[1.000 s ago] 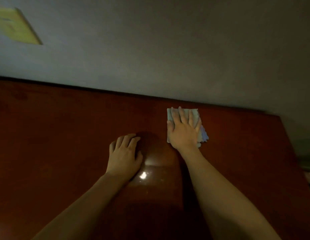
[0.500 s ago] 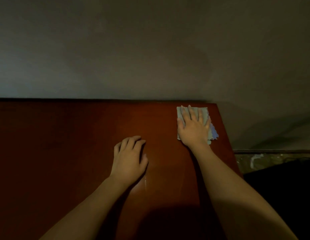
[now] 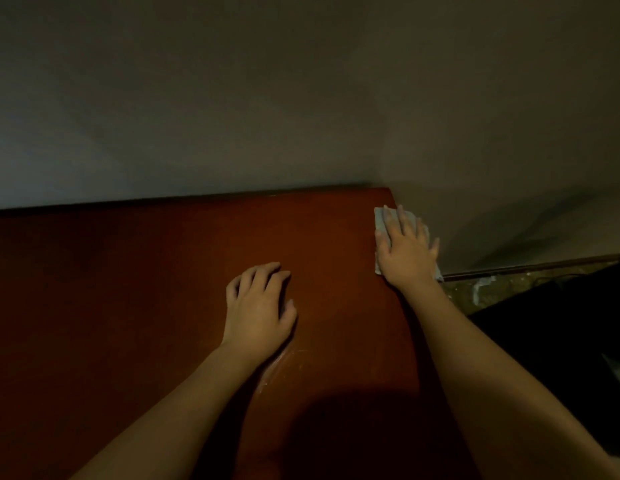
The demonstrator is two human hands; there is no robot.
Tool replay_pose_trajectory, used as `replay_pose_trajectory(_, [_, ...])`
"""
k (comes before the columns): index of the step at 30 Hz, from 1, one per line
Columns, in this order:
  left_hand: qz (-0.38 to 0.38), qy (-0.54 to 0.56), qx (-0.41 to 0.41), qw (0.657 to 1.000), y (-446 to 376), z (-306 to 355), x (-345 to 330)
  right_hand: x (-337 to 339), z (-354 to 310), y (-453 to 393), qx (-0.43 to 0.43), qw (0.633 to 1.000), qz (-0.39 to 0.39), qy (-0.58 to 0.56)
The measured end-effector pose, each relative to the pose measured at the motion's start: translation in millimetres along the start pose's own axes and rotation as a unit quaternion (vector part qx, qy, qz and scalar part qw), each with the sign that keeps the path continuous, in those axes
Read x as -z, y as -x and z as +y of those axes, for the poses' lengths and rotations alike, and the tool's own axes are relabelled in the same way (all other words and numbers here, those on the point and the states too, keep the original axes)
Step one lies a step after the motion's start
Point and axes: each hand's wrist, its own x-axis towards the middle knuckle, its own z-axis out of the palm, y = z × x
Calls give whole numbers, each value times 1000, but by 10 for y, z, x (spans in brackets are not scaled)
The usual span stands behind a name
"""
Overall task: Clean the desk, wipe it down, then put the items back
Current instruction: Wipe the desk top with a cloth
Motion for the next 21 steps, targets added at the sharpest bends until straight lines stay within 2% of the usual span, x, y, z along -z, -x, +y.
replay_pose_trajectory(6, [-21,-5,-51,998,128,-197,67,-101,-197,409,-22,999,-4,40])
replay_pose_trajectory(11, [-23,-22,-56,998,359,-610,257,-301,-872,593,1,999,-7,48])
replay_pose_trajectory(21, [10,-27,60,998,967,-2223,987,-856,-2916,947,124,989,-22,77])
